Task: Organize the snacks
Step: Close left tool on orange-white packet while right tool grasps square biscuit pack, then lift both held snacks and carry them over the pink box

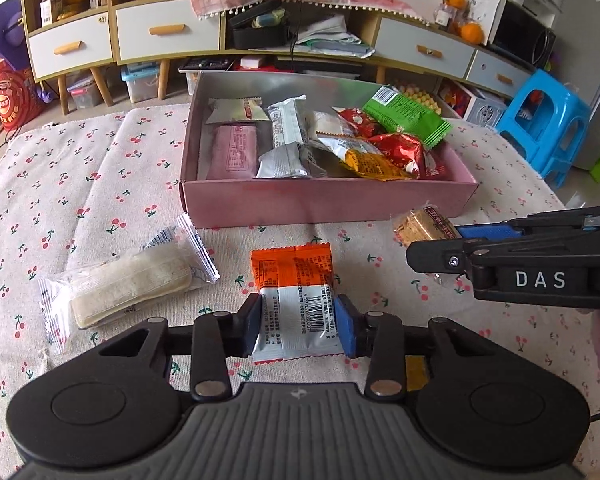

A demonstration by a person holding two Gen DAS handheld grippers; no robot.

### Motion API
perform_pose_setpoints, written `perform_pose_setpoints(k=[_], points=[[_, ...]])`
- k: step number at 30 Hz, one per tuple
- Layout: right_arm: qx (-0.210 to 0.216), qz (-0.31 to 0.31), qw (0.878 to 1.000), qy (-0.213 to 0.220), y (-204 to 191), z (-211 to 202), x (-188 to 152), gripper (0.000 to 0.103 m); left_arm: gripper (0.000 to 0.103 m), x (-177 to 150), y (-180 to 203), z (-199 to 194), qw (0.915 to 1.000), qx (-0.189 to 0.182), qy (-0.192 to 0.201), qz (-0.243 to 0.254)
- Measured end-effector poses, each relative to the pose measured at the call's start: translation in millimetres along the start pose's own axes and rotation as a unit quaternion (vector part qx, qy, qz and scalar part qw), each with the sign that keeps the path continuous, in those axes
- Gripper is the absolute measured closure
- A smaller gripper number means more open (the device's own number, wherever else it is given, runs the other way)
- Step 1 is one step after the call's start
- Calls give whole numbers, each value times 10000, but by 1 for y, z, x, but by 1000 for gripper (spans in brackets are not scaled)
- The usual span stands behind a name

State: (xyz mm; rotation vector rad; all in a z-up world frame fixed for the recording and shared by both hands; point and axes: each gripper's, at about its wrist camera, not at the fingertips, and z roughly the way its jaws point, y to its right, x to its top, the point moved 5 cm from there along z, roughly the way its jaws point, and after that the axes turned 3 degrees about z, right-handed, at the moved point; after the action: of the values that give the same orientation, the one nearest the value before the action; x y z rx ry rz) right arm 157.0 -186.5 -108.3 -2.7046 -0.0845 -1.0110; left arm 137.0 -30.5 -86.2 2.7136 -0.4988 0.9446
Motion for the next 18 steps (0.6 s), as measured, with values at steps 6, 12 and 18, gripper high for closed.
perform_pose_setpoints(k=[6,12,18], points=[[81,370,9991,167,6,-14,9,67,67,10,5,-15,9993,-289,209,-73],[101,869,9960,197,18,-20,10,67,67,26,-2,-17,9976,-398,380,-427],[53,1201,9926,180,25,-22,11,67,67,46,-18,-10,9930,-485,646,-867]])
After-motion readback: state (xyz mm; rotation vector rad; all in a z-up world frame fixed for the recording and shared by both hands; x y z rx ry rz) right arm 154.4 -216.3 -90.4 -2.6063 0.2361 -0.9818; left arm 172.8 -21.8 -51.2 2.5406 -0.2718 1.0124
